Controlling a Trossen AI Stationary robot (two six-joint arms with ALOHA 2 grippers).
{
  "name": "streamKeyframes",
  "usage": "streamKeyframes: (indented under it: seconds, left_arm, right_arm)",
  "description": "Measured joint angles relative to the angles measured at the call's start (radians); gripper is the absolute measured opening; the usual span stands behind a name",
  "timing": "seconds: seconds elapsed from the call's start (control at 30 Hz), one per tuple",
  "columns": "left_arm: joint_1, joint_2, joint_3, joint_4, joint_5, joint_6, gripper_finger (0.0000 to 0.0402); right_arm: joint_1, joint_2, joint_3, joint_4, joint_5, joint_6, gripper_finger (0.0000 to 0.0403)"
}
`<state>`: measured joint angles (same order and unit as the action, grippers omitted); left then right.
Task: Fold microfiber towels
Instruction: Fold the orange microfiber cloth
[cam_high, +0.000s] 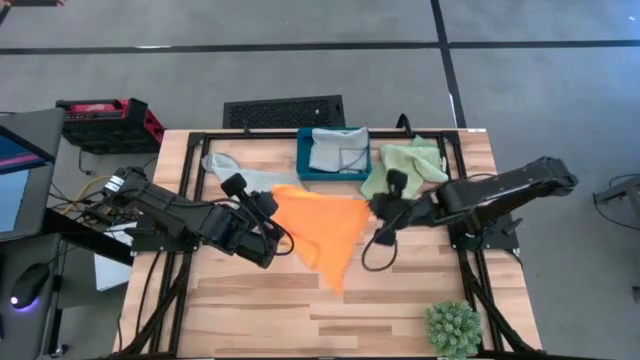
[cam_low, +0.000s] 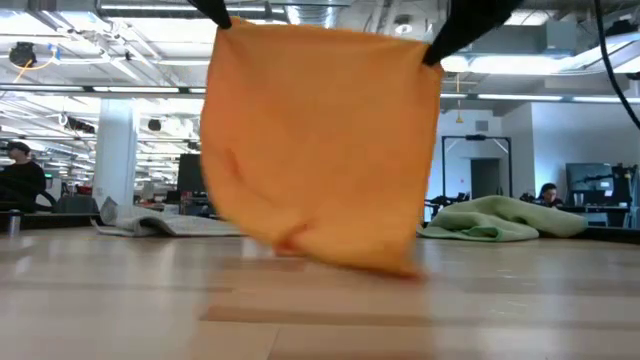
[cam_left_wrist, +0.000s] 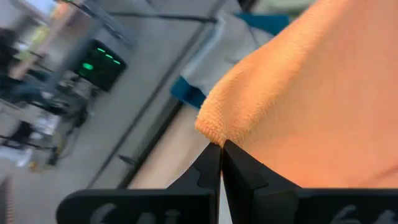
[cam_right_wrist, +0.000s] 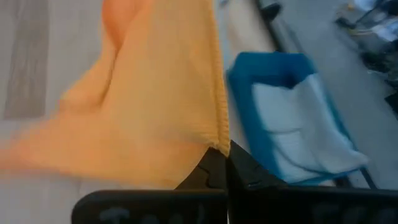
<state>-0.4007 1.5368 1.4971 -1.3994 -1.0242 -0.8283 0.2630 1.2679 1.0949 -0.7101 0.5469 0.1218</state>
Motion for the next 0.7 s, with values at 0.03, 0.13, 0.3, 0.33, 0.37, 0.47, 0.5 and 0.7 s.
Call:
streamKeyframes:
  seconds: [0.03,0.13,0.3,0.33,0.37,0.47,0.5,0.7]
  left_arm:
    - [0.003,0.000,0.000,0.002,-0.034,-0.002,0.0000]
    - [0.015,0.000,0.000,0.011,-0.043,0.040,0.0000]
    - [0.024,0.000,0.000,0.024,-0.075,0.075,0.0000]
    - [0.026,0.000,0.000,0.036,-0.072,0.107,0.0000]
    - [0.025,0.000,0.000,0.051,-0.086,0.125,0.0000]
    - [0.014,0.000,0.000,0.092,-0.199,0.182,0.0000]
    - [0.014,0.000,0.005,0.102,-0.212,0.212,0.0000]
    - [0.035,0.000,0.106,0.107,-0.215,0.304,0.0000]
  right_arm:
    - [-0.007,-0.022,0.000,-0.002,0.011,-0.001,0.0002]
    - [-0.020,-0.077,0.000,-0.001,0.016,-0.023,0.0002]
    - [-0.021,-0.131,0.018,-0.008,0.044,-0.058,0.0002]
    - [-0.021,-0.136,0.025,-0.010,0.057,-0.072,0.0002]
    - [-0.021,-0.139,0.035,-0.018,0.070,-0.090,0.0002]
    - [-0.022,-0.138,0.083,-0.023,0.088,-0.136,0.0002]
    - [-0.021,-0.138,0.100,-0.023,0.088,-0.151,0.0002]
    - [-0.038,-0.128,0.190,-0.026,0.102,-0.245,0.0002]
